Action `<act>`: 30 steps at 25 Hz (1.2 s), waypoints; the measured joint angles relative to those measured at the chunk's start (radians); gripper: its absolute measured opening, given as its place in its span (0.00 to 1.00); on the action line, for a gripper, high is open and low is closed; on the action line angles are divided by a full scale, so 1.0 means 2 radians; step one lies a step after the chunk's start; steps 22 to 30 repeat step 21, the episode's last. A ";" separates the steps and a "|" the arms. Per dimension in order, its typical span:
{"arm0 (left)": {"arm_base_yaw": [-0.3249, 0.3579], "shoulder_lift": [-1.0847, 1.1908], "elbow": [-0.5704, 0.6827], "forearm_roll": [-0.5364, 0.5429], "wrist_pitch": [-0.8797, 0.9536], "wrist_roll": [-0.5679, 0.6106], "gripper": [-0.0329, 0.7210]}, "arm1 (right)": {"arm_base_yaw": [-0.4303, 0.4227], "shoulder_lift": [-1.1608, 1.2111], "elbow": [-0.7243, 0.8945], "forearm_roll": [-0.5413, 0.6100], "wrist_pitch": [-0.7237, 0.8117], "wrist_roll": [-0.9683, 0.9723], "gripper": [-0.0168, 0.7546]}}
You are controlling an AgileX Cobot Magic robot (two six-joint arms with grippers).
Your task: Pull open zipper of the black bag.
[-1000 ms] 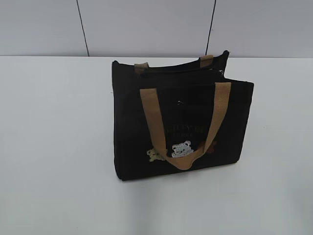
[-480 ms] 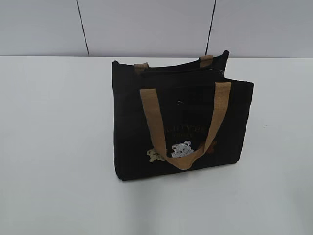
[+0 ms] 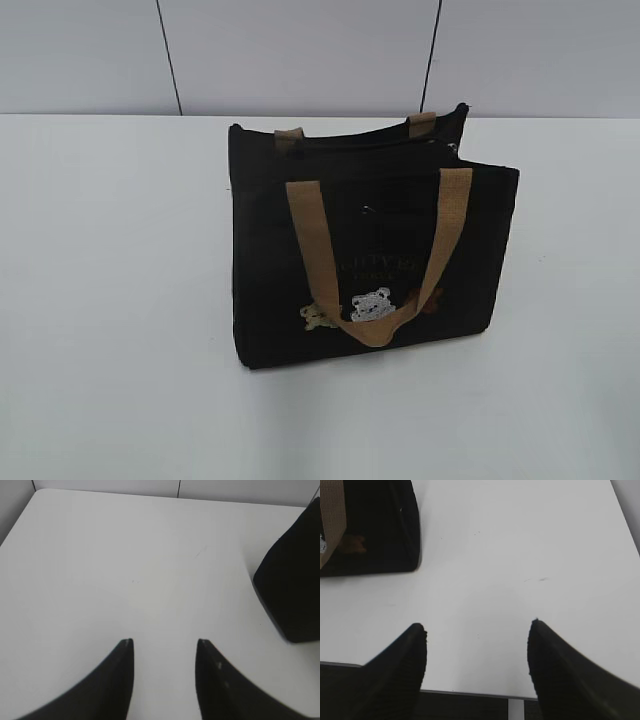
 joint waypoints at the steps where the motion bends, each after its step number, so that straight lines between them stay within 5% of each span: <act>1: 0.000 0.000 0.000 0.000 0.000 0.000 0.46 | 0.000 0.000 0.000 0.000 0.000 0.000 0.65; 14: 0.000 0.000 0.000 0.000 0.000 0.076 0.46 | 0.000 0.000 0.000 0.000 0.000 0.000 0.65; 30: 0.000 0.000 0.000 0.000 0.000 0.078 0.46 | 0.000 0.000 0.000 0.000 0.000 0.000 0.65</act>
